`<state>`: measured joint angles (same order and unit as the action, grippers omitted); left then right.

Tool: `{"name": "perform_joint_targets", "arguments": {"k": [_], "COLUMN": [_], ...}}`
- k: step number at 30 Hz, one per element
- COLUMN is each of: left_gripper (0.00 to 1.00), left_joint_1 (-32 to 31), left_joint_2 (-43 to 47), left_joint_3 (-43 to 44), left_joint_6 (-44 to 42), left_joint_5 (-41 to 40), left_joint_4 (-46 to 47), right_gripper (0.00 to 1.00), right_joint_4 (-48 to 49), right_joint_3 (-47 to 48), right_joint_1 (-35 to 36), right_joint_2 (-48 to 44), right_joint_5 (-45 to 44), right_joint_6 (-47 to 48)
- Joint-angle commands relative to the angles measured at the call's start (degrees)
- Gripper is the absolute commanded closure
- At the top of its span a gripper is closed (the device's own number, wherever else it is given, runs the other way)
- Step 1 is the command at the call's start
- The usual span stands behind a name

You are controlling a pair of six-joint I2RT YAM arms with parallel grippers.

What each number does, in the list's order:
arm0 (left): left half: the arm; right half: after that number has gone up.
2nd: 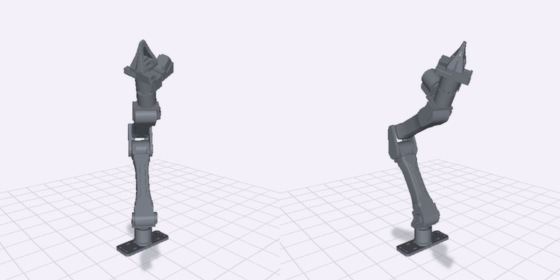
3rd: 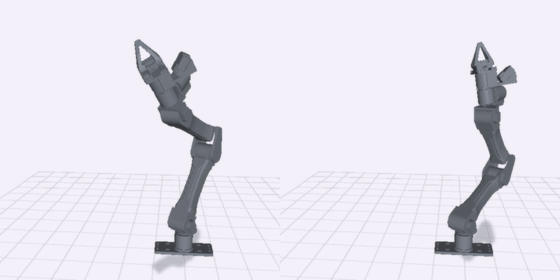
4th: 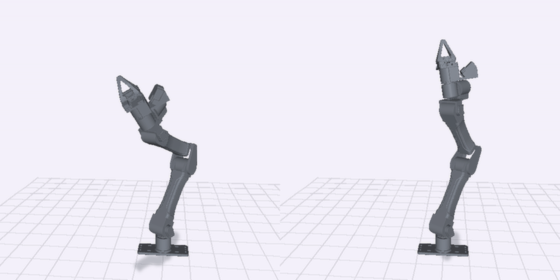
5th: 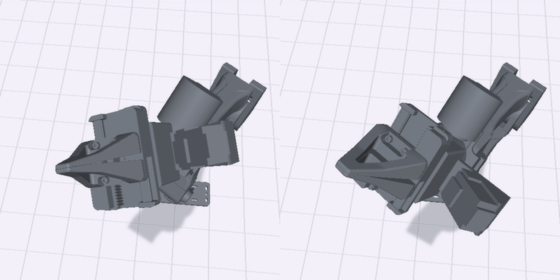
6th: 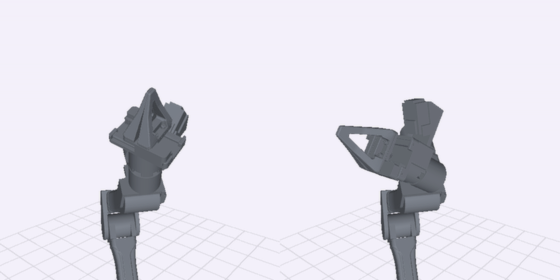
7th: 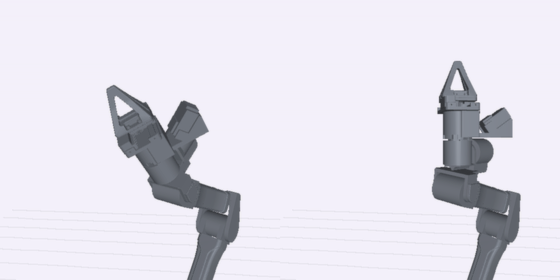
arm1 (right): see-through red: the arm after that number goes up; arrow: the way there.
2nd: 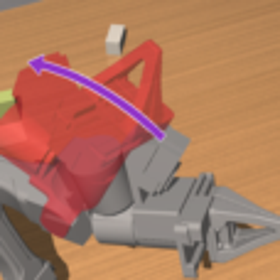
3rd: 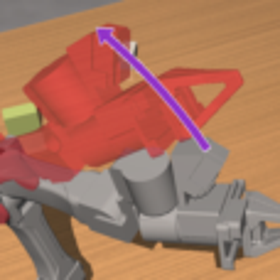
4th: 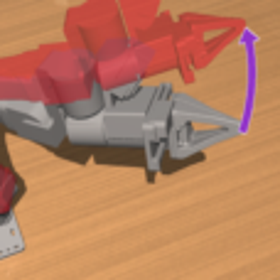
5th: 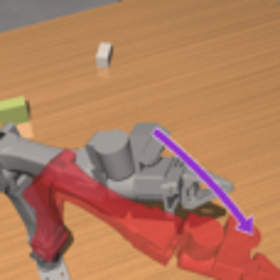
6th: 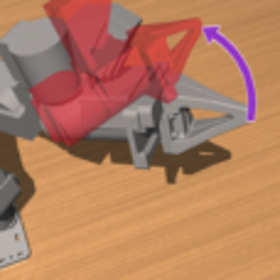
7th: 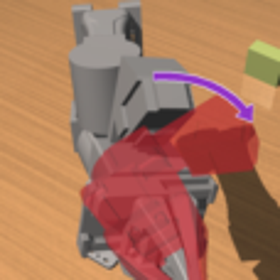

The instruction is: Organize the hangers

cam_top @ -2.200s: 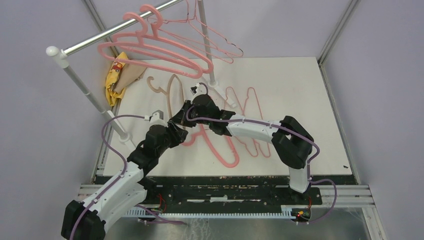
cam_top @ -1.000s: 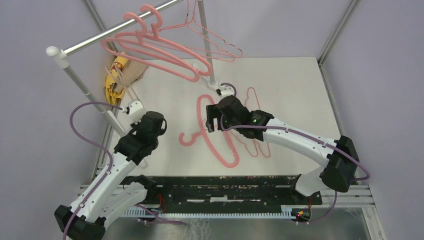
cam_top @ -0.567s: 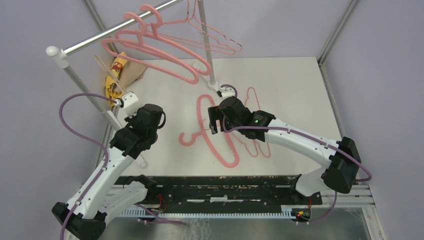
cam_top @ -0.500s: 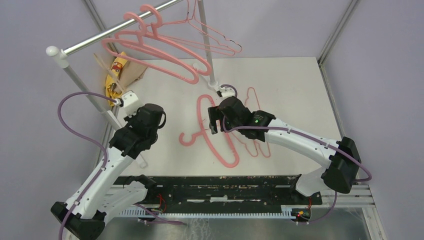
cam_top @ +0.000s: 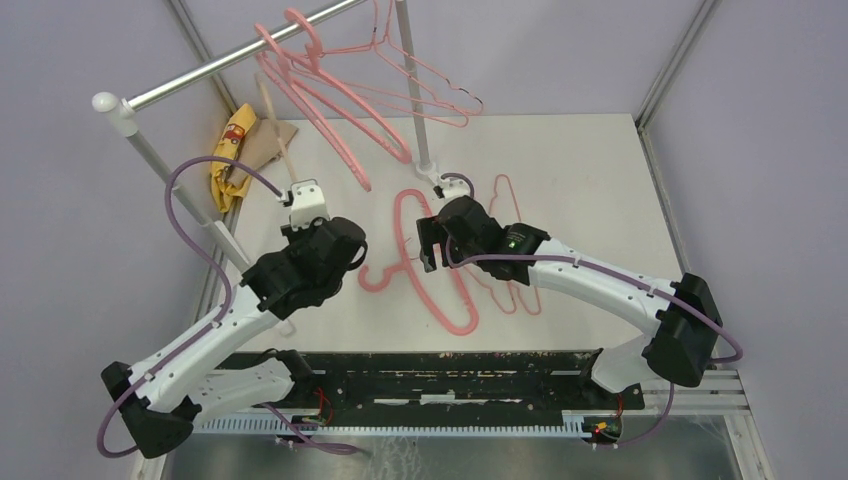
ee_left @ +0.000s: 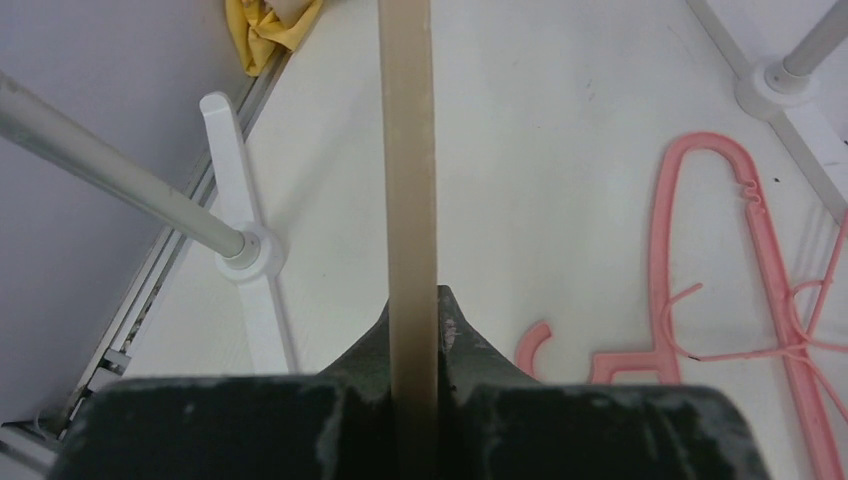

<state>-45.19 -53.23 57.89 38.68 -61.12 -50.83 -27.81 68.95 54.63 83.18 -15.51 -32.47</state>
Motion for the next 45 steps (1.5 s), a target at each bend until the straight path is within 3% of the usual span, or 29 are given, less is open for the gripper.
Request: {"name": "perform_joint_targets", "arguments": {"k": [1,11,21,30,36,45], "left_gripper": [0.97,0.97,0.97,0.97,0.97,0.97], "left_joint_1": [-3.51,-8.28,-8.33,-7.34,-3.34,9.55], "left_joint_2": [-1.18,-1.94,0.87,-0.17,0.96,1.95], "left_joint_3": [4.67,10.12,13.03,15.32,13.62,10.17], "left_joint_6": [-2.55,2.10,1.01,6.85,4.89,-8.82], "left_joint_5": [-6.35,-14.16,-17.16,-17.51,-13.91,-1.71], "left_joint_4": [2.00,-4.98,-5.44,-12.03,-9.68,5.94], "right_gripper": [0.09,0.09,0.08,0.09,0.09,0.09], "right_joint_4": [1.65,1.61,1.45,1.44,1.58,1.51], "right_joint_3": [-0.65,-0.57,1.39,2.77,2.92,2.82], "right_joint_1": [0.11,0.03,0.10,0.09,0.08,0.09], "right_joint_2": [-2.14,-1.24,1.30,2.49,2.63,2.61], "right_joint_5": [-1.05,-1.08,0.31,1.43,2.18,2.66], "right_joint_6": [0.22,0.31,0.52,0.48,0.38,0.38]}}
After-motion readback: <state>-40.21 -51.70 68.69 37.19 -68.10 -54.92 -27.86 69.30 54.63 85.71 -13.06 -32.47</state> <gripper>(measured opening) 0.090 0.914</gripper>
